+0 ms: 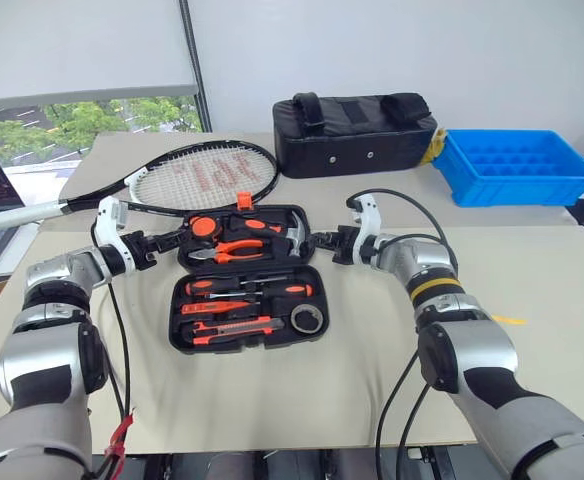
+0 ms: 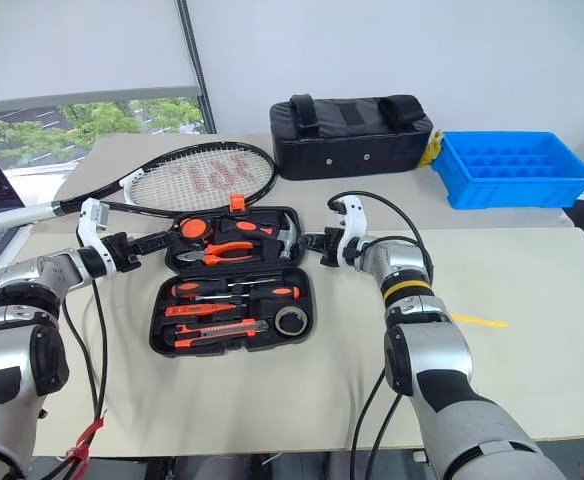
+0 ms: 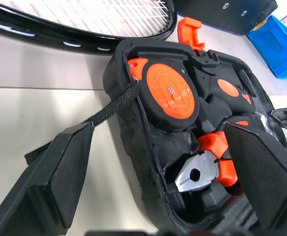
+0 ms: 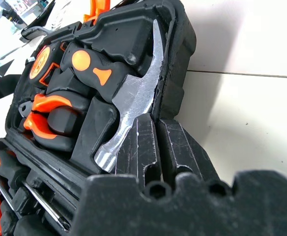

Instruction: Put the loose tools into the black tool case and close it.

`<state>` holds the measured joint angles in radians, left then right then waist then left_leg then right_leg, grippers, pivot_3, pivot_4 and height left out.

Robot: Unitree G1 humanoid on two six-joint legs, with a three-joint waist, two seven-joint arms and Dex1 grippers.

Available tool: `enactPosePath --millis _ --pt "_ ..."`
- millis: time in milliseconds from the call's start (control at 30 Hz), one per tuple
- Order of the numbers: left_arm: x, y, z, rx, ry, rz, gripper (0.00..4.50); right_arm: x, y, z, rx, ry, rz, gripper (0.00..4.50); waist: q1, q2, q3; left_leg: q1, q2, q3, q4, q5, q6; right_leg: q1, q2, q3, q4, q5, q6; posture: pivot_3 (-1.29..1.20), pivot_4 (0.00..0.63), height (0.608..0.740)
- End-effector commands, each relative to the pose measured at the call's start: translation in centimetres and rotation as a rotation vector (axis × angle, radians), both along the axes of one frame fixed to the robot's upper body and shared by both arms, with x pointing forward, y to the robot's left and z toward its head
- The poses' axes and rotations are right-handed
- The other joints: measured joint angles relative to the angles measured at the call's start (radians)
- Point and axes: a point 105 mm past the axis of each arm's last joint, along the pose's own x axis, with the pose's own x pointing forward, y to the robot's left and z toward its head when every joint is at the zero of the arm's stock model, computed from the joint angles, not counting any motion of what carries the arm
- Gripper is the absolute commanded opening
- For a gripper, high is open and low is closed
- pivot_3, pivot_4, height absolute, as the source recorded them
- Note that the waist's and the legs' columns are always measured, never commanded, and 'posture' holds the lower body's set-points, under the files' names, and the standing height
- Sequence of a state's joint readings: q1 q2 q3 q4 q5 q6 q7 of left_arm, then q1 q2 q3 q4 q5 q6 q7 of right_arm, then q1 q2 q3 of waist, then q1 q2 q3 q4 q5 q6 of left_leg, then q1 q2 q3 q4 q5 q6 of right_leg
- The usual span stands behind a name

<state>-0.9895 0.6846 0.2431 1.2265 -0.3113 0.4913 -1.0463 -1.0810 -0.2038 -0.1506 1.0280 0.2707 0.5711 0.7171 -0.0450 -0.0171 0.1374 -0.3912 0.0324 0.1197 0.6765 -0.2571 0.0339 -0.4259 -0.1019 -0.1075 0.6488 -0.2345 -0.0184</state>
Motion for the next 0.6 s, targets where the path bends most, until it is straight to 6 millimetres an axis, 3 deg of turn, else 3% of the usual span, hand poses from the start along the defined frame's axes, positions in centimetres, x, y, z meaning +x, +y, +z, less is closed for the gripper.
enactPosePath --millis 33,133,233,533,567,600 --pt "0.20 -0.23 0.83 0.014 -0.020 -0.020 4.50 0.57 -0.06 2.42 0.036 -0.067 0.002 0.03 0.000 0.000 0.000 0.000 0.000 0.000 0.000 0.000 0.000 0.000 0.000 0.000 0.000 0.000 0.000 0.00 0.150 0.712" --pt "0.31 -0.36 0.79 0.011 -0.017 -0.016 4.50 0.68 -0.27 2.42 0.028 -0.070 -0.009 0.03 0.000 0.000 0.000 0.000 0.000 0.000 0.000 0.000 0.000 0.000 0.000 0.000 0.000 0.000 0.000 0.00 0.150 0.712" --pt "0.23 -0.44 0.79 -0.002 -0.018 -0.024 3.76 0.73 -0.40 2.38 0.025 -0.070 -0.015 0.00 0.000 0.000 0.000 0.000 0.000 0.000 0.000 0.000 0.000 0.000 0.000 0.000 0.000 0.000 0.000 0.00 0.150 0.712" --pt "-0.02 -0.65 0.55 -0.014 -0.011 -0.047 0.33 0.68 -0.28 2.21 0.020 -0.072 -0.013 0.00 0.002 0.000 0.000 0.000 0.000 0.000 0.000 0.000 0.000 0.000 0.000 0.000 0.000 0.000 0.000 0.00 0.150 0.712" --pt "-0.06 -0.88 0.48 -0.013 -0.008 -0.061 0.01 0.67 -0.28 2.17 0.019 -0.072 -0.013 0.00 0.003 0.000 0.000 0.000 0.000 0.000 0.000 0.000 0.000 0.000 0.000 0.000 0.000 0.000 0.000 0.00 0.150 0.712" --pt "-0.09 -1.09 0.36 -0.010 -0.005 -0.072 0.01 0.67 -0.31 2.15 0.018 -0.072 -0.013 0.00 0.003 0.000 0.000 0.000 0.000 0.000 0.000 0.000 0.000 0.000 0.000 0.000 0.000 0.000 0.000 0.00 0.150 0.712"
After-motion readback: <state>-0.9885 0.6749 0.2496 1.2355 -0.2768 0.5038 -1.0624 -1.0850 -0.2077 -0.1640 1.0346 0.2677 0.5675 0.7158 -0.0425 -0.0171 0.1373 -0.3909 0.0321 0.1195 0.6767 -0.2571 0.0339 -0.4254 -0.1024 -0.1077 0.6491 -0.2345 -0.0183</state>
